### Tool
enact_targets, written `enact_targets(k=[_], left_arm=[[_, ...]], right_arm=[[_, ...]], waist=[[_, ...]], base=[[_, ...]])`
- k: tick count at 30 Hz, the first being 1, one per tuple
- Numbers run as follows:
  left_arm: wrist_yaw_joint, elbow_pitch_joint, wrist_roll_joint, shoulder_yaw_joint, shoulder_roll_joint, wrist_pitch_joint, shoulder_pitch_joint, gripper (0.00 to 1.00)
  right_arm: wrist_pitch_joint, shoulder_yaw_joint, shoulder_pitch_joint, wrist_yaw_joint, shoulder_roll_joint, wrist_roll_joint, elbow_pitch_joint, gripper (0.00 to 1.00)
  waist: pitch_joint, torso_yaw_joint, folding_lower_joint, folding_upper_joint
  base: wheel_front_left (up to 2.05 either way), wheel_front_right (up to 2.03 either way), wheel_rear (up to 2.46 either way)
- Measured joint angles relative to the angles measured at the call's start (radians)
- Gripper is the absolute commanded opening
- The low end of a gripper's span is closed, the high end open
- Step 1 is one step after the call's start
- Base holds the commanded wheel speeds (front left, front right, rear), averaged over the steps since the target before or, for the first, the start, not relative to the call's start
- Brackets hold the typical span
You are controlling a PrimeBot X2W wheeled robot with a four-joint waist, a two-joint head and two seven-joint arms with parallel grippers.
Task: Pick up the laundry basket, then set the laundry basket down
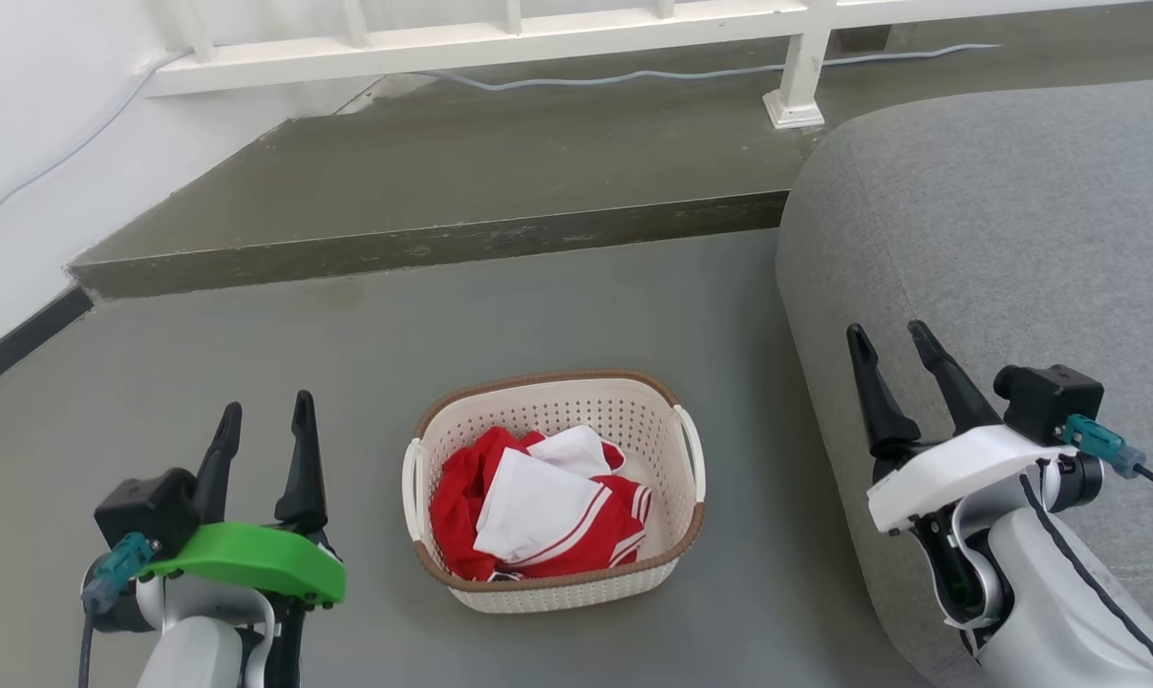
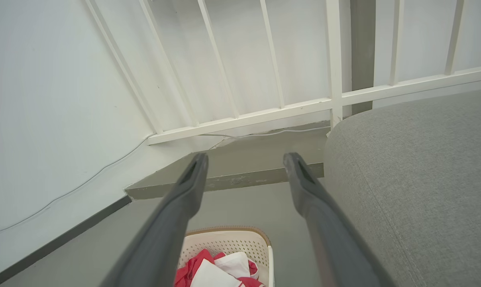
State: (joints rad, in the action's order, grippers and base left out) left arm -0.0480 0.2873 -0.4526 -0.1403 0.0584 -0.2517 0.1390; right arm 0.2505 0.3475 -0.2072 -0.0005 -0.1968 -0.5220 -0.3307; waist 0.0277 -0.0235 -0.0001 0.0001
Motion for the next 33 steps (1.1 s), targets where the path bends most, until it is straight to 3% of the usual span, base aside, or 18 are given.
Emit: enact_targets(k=[33], left_arm=[[-0.006, -0.017, 0.038, 0.002, -0.010, 0.000, -0.042, 1.00]], right_arm=[[0.000, -0.038, 0.048, 0.012, 0.027, 0.085, 0.018, 1.00]], waist=[[0.000, 0.000, 0.0000, 0.0000]], base=[[0.00, 0.00, 0.00]])
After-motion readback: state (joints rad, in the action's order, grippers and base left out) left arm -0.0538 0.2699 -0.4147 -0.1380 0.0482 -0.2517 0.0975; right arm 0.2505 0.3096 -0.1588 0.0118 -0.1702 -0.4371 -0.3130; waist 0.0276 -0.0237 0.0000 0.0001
